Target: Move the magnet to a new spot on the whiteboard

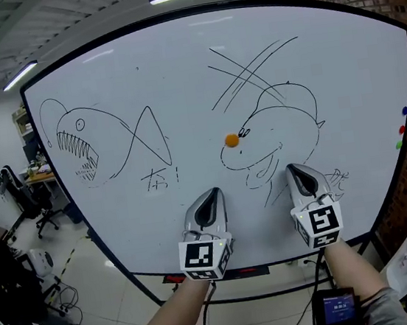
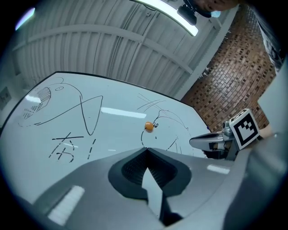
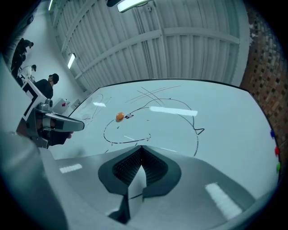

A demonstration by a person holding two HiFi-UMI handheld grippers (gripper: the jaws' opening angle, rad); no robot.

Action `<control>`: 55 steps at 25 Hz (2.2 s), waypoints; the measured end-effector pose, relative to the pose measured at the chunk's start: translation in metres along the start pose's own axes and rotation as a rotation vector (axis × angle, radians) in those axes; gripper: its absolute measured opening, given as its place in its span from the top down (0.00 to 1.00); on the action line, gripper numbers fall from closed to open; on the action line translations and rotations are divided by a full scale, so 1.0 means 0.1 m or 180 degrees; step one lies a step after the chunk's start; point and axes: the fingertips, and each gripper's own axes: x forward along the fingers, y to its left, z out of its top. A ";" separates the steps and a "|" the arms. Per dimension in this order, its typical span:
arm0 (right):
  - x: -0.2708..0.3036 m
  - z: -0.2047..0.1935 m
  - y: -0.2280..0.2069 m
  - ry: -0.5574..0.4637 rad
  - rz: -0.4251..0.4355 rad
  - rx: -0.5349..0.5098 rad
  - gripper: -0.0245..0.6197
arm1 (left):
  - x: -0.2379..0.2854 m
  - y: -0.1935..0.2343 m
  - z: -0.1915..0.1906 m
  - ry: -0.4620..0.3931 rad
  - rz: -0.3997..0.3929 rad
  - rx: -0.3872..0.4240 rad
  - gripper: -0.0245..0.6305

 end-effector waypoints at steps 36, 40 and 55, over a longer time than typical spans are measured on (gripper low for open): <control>0.96 0.71 0.79 -0.0335 -0.0204 -0.0618 0.77 | -0.79 1.08 0.17 -0.0016 0.0364 0.0090 0.96; 0.86 0.59 0.70 -0.0262 -0.0227 -0.0529 0.77 | -0.73 0.98 0.13 -0.0005 0.0303 0.0048 0.96; 0.13 -0.18 -0.17 0.0212 -0.0439 -0.0535 0.77 | -0.07 -0.07 -0.32 0.0129 -0.0203 -0.0246 0.96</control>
